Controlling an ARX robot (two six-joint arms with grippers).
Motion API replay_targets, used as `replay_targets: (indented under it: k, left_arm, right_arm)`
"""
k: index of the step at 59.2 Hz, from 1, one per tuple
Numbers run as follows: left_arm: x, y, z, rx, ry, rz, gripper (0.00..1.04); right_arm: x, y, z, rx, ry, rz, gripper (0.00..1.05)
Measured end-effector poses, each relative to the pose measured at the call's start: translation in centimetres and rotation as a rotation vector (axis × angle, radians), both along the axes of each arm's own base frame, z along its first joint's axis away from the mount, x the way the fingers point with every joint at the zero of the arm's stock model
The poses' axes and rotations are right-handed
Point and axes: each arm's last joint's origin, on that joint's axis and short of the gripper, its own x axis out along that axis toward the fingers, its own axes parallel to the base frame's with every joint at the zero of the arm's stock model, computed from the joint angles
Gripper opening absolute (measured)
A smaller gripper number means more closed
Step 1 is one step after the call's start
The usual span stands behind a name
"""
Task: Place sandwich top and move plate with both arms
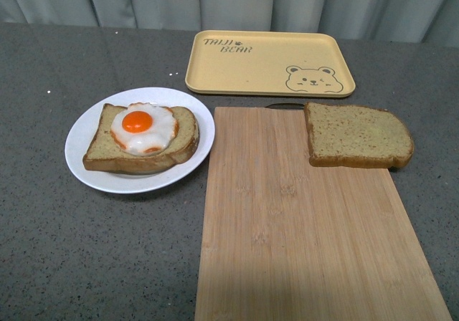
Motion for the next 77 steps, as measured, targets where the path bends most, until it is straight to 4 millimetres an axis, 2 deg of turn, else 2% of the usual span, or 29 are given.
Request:
replay_targets:
  k: [63, 65, 72, 77]
  left_arm:
    - [0.0, 0.0, 0.0, 0.000, 0.000, 0.000, 0.98]
    - [0.0, 0.0, 0.0, 0.000, 0.000, 0.000, 0.98]
    - [0.0, 0.0, 0.0, 0.000, 0.000, 0.002, 0.98]
    - [0.0, 0.0, 0.0, 0.000, 0.000, 0.000, 0.98]
  right_arm:
    - [0.0, 0.0, 0.0, 0.000, 0.000, 0.000, 0.95]
    - [0.1, 0.0, 0.0, -0.016, 0.007, -0.034, 0.95]
    - [1.1, 0.0, -0.1, -0.164, 0.148, -0.423, 0.95]
    - [2.3, -0.6, -0.7, -0.201, 0.232, -0.478, 0.95]
